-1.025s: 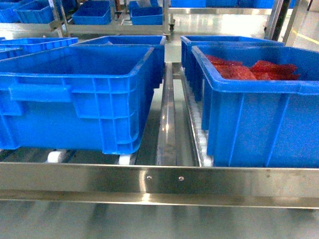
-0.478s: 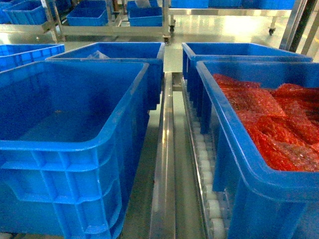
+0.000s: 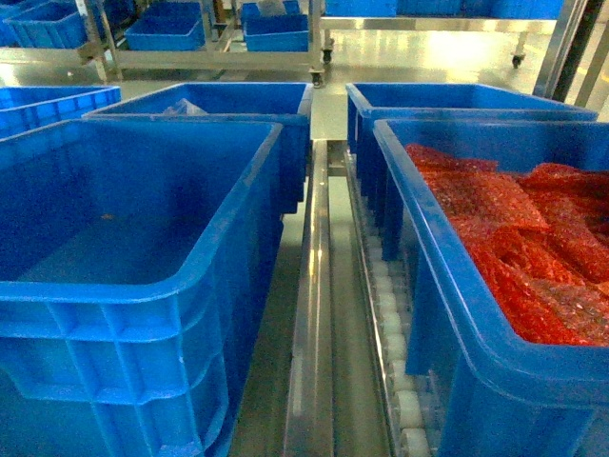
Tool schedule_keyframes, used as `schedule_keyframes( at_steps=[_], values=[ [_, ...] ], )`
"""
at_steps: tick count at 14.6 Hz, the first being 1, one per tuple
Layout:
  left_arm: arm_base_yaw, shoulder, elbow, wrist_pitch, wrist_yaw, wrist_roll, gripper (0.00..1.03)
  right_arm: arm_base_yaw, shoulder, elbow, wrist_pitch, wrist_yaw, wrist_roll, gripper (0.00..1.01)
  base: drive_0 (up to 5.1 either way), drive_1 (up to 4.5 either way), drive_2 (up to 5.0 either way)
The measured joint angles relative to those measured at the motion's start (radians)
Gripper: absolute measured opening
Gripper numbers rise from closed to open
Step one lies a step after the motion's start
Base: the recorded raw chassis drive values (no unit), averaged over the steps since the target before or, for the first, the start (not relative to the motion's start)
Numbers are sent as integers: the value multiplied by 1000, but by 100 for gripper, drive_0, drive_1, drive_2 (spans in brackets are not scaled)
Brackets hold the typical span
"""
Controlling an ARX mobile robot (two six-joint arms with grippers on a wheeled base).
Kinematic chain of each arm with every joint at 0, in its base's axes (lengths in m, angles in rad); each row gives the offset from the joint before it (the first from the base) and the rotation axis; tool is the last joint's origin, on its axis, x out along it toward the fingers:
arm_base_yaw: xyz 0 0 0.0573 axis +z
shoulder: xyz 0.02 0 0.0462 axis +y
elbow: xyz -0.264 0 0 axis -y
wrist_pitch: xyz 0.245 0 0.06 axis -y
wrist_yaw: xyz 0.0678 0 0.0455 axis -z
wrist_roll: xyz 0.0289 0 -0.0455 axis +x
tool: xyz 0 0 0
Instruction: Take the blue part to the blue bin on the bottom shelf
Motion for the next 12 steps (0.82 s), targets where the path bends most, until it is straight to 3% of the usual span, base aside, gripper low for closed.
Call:
schedule_keyframes(
  at_steps=[12],
  values=[
    [0, 0, 0, 0, 0, 0, 43, 0, 0, 0, 0, 0, 0, 98, 0, 0, 0]
  ],
)
